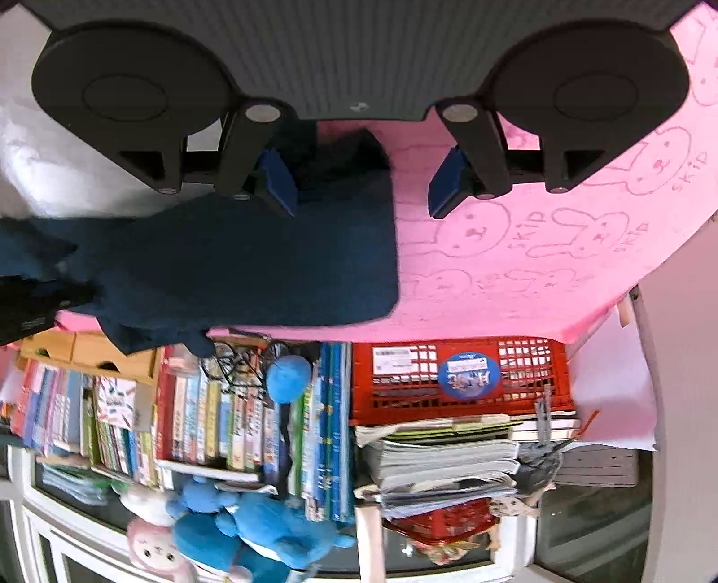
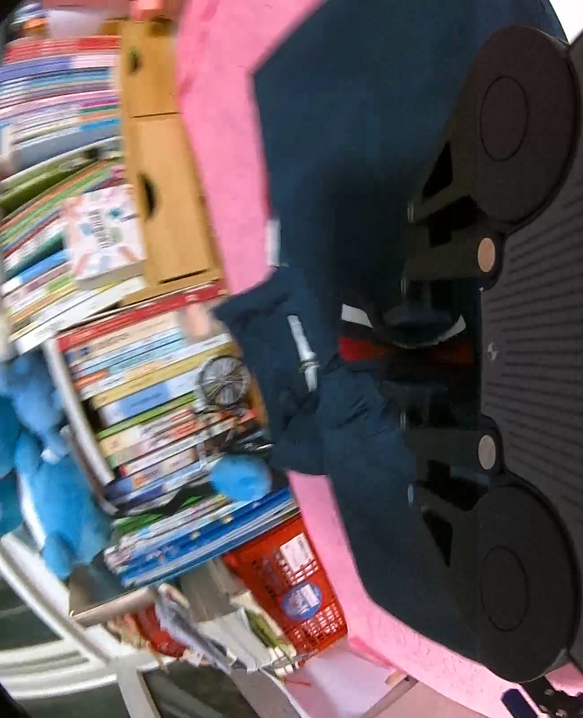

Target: Fold clothes

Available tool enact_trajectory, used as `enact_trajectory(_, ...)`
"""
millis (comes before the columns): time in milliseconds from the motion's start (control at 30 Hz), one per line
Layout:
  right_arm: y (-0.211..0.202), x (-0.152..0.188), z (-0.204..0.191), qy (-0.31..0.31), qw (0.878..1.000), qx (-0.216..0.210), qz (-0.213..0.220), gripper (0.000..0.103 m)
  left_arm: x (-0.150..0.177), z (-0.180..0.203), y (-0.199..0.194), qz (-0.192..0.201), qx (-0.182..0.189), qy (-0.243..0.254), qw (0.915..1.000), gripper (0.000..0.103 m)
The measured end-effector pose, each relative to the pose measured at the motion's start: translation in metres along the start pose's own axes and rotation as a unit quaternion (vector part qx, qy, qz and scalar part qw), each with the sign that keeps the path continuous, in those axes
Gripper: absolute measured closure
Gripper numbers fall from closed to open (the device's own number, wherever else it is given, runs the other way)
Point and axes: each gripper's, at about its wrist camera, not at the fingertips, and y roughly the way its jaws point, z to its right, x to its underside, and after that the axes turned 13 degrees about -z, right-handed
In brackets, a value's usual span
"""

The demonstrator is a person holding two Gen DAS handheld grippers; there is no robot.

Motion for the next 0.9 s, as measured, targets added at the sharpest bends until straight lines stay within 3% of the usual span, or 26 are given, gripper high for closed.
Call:
enact_trajectory(67,-0.024,-0.004,0.002,-0.017,0.999,0.024,0.034,0.096,-0.003,0.002,0.001,0.007,0.002,0.003,1.0,0.038)
enact_trajectory(200,-0.053,-0.011,0.018,-0.044,0.992,0.094,0.075,0.096,-0.007,0.014,0.009,0.007,0.002,0.013,0.9999,0.037)
enact_trajectory(267,-0.052,-0.012,0.033,-0.026,0.994,0.089,0.063,0.096,-0.007,0.02,0.013,0.006,0.0,0.015,0.9999,0.037)
enact_trajectory(333,-0.045,-0.01,0.048,0.0,0.998,0.061,0.035,0.088,-0.005,0.024,0.015,0.001,0.001,0.016,0.9999,0.037)
enact_trajectory(367,-0.038,-0.008,0.053,0.015,0.999,0.045,0.019,0.072,-0.004,0.025,0.016,-0.003,0.001,0.016,0.9999,0.037)
enact_trajectory(400,-0.03,-0.005,0.057,0.028,0.999,0.02,0.003,0.045,-0.003,0.026,0.017,-0.006,0.001,0.016,0.9999,0.037)
enact_trajectory(467,-0.011,-0.002,0.053,0.044,0.999,-0.02,-0.016,0.012,0.0,0.028,0.017,-0.013,-0.002,0.018,0.9997,0.037)
enact_trajectory(567,0.018,-0.005,0.041,0.047,0.997,-0.049,-0.036,0.009,0.003,0.029,0.016,-0.02,-0.003,0.018,0.9996,0.036)
enact_trajectory(633,0.036,-0.007,0.031,0.045,0.997,-0.034,-0.048,0.038,0.004,0.029,0.015,-0.025,-0.001,0.017,0.9995,0.036)
enact_trajectory(667,0.035,-0.009,0.02,0.028,0.998,-0.011,-0.048,0.067,0.004,0.029,0.014,-0.025,0.0,0.018,0.9995,0.036)
enact_trajectory(700,0.033,-0.011,0.01,0.008,0.999,0.013,-0.049,0.077,0.004,0.029,0.012,-0.023,0.0,0.019,0.9996,0.036)
enact_trajectory(733,0.027,-0.013,0.003,-0.002,0.999,0.015,-0.046,0.08,0.004,0.029,0.011,-0.02,-0.001,0.022,0.9996,0.036)
enact_trajectory(833,-0.01,-0.012,-0.012,-0.066,0.997,0.047,0.017,0.08,0.002,0.032,0.012,-0.015,-0.003,0.027,0.9995,0.035)
enact_trajectory(900,-0.039,-0.011,-0.02,-0.123,0.984,0.097,0.082,0.08,-0.001,0.037,0.015,-0.014,-0.002,0.031,0.9994,0.035)
